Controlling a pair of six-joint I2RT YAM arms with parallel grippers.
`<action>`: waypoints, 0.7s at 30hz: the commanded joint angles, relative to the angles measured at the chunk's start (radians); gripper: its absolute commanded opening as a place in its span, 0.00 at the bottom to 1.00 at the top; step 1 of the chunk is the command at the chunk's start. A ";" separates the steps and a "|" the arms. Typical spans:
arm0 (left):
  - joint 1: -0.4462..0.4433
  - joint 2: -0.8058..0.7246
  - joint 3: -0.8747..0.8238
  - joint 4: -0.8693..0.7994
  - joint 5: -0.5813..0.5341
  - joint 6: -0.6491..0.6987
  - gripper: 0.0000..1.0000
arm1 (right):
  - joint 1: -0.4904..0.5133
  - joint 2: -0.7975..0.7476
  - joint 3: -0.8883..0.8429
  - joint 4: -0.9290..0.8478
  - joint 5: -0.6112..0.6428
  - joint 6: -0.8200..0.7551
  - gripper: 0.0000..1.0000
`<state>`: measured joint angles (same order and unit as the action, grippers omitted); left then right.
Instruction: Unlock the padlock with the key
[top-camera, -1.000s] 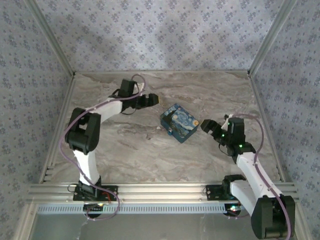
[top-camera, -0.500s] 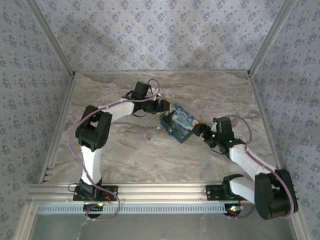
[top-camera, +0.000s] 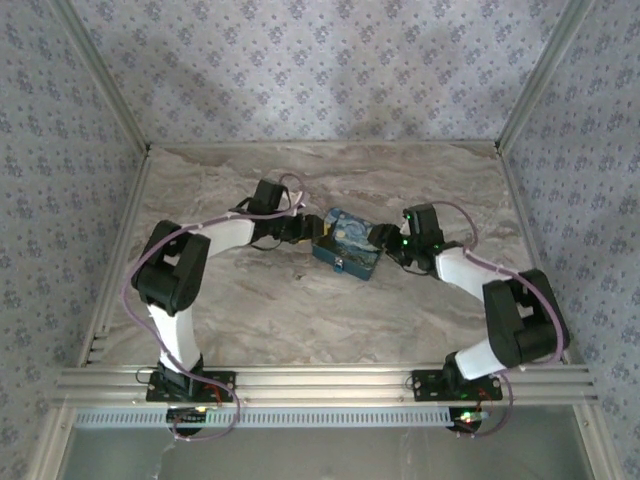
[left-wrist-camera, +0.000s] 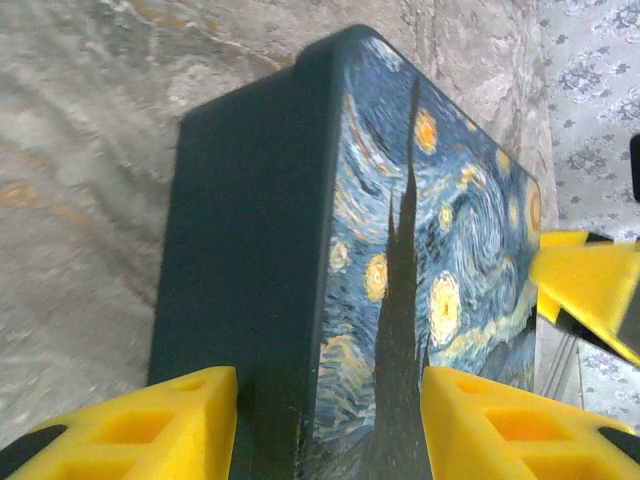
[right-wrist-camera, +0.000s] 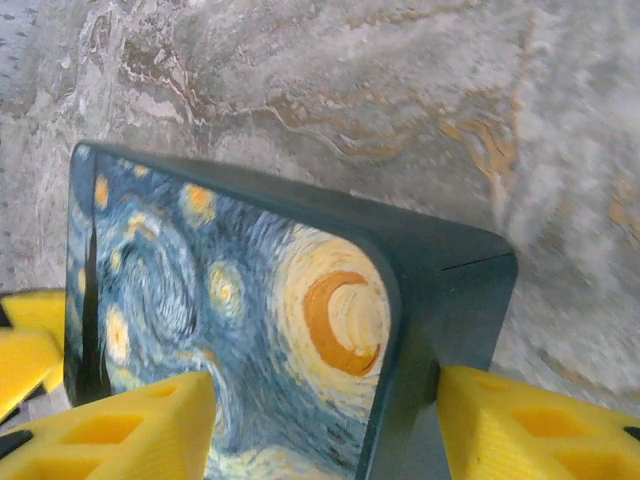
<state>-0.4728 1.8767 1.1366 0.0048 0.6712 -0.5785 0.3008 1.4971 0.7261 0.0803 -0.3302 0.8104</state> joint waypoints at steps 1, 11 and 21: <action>0.010 -0.077 -0.046 0.080 0.005 -0.029 0.50 | 0.029 0.092 0.105 0.024 -0.053 -0.031 0.60; 0.046 -0.102 -0.107 0.128 -0.052 -0.062 0.50 | 0.048 0.313 0.341 -0.009 -0.093 -0.064 0.58; 0.072 -0.099 -0.104 0.148 -0.097 -0.088 0.56 | 0.040 0.343 0.402 -0.078 -0.063 -0.106 0.66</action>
<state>-0.4065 1.8076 1.0294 0.1074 0.5781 -0.6556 0.3267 1.8385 1.1027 0.0582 -0.3641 0.7345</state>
